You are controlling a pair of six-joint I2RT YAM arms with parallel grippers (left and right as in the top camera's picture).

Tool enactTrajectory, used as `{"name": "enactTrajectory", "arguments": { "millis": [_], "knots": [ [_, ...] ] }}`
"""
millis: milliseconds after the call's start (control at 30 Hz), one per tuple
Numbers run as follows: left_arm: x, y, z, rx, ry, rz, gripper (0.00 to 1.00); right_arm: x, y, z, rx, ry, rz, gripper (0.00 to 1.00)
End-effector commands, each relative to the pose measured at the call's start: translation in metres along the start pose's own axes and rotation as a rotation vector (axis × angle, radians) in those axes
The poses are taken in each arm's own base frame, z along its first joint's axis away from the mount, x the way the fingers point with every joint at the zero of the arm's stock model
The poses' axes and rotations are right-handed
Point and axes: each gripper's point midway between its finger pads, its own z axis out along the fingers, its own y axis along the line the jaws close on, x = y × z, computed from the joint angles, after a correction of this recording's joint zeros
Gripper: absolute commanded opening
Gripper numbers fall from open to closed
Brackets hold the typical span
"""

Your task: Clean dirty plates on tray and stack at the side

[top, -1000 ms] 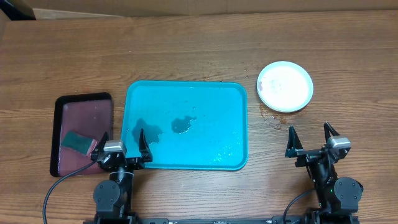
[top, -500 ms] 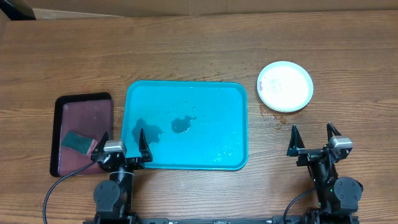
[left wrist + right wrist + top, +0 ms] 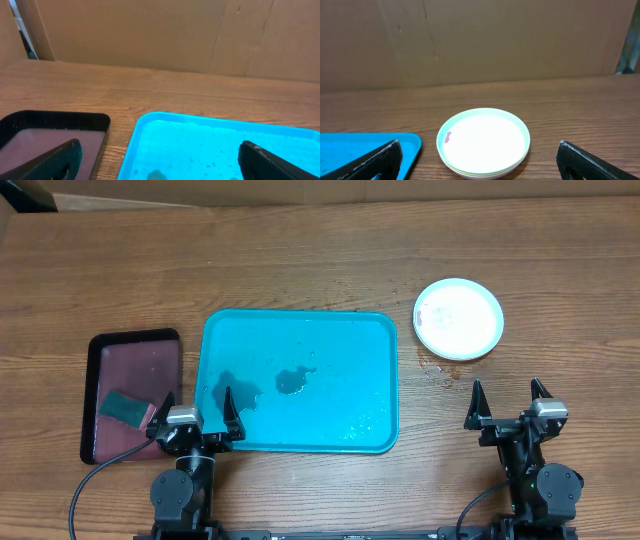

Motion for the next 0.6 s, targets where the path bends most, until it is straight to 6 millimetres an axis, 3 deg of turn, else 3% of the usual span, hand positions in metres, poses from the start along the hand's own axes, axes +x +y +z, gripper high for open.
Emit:
{"name": "enactTrajectory", "arguments": {
  "millis": [0, 567],
  "knots": [
    [-0.0010, 0.0000, -0.0004, -0.003, -0.009, 0.027, 1.00, 0.0008, -0.0027, -0.0001, 0.014, -0.007, -0.058, 1.00],
    [-0.0010, 0.0000, -0.0004, -0.003, -0.009, 0.027, 0.99, 0.0004, -0.0011, 0.0000, 0.005, -0.009, -0.110, 1.00]
  ]
}}
